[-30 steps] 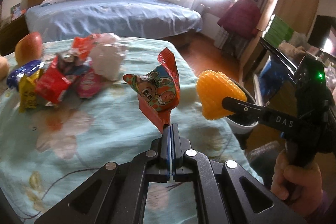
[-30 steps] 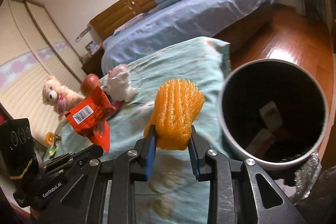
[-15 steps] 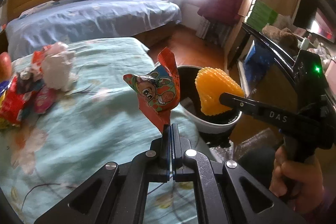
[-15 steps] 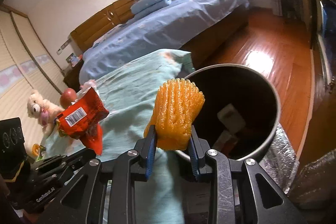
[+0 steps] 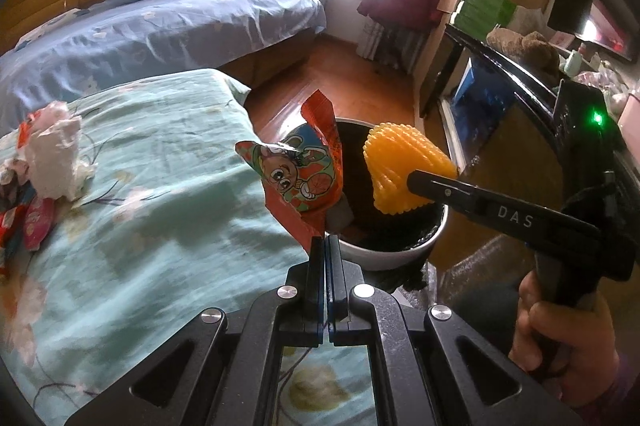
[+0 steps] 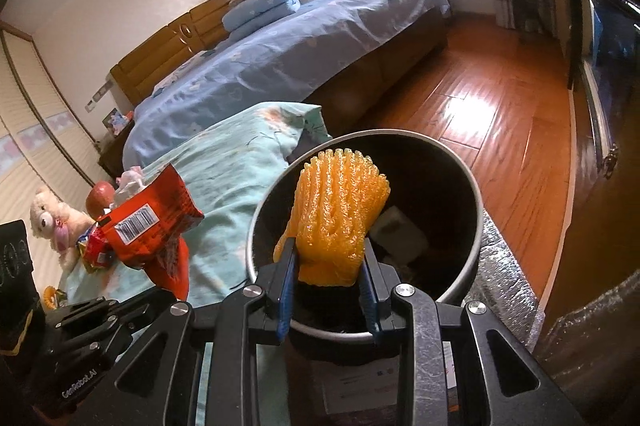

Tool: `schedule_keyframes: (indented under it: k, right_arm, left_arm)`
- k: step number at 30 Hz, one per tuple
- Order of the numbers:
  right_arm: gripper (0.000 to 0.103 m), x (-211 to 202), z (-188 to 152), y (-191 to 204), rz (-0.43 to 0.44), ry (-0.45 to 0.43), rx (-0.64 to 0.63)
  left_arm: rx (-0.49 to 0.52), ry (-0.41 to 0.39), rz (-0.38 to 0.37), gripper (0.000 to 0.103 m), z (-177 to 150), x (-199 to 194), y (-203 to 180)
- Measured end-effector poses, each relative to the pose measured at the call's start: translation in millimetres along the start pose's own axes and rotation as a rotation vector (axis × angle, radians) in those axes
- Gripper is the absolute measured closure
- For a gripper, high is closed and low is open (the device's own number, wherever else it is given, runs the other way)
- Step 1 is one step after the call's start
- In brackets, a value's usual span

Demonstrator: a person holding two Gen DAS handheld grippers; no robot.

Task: Collect trash
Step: 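Carry the sponge over the bin with the right tool while the left carries the wrapper, then open both tools to drop the sponge and wrapper into the bin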

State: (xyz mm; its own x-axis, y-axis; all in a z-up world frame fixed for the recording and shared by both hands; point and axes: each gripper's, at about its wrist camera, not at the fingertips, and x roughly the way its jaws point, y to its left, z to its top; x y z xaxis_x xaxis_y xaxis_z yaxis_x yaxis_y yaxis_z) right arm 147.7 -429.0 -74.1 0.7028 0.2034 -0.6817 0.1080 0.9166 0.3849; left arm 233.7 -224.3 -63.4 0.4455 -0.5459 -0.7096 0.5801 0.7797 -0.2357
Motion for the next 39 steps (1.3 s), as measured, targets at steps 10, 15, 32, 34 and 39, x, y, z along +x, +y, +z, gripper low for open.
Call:
schedule_keyframes:
  k: [10,15,32,34,39]
  right_arm:
    - [0.074,6,8,-15,-0.015,0.007,0.016]
    - [0.074,9,13,-23,-0.022,0.010,0.028]
    - [0.058,22,22,-40,-0.023,0.031,0.071]
    - [0.055,21,22,-41,-0.021,0.032,0.079]
    - [0.036,16,20,-39,-0.008,0.019,0.086]
  left_arm:
    - [0.020,0.023,-0.007,0.103,17,24,-11]
    - [0.016,0.035,-0.009,0.103,26,36,-12]
    - [0.021,0.076,-0.020,0.083,40,59,-19]
    - [0.018,0.054,0.013,0.060,39,55,-19]
    - [-0.016,0.023,0.030,0.057,28,37,-9]
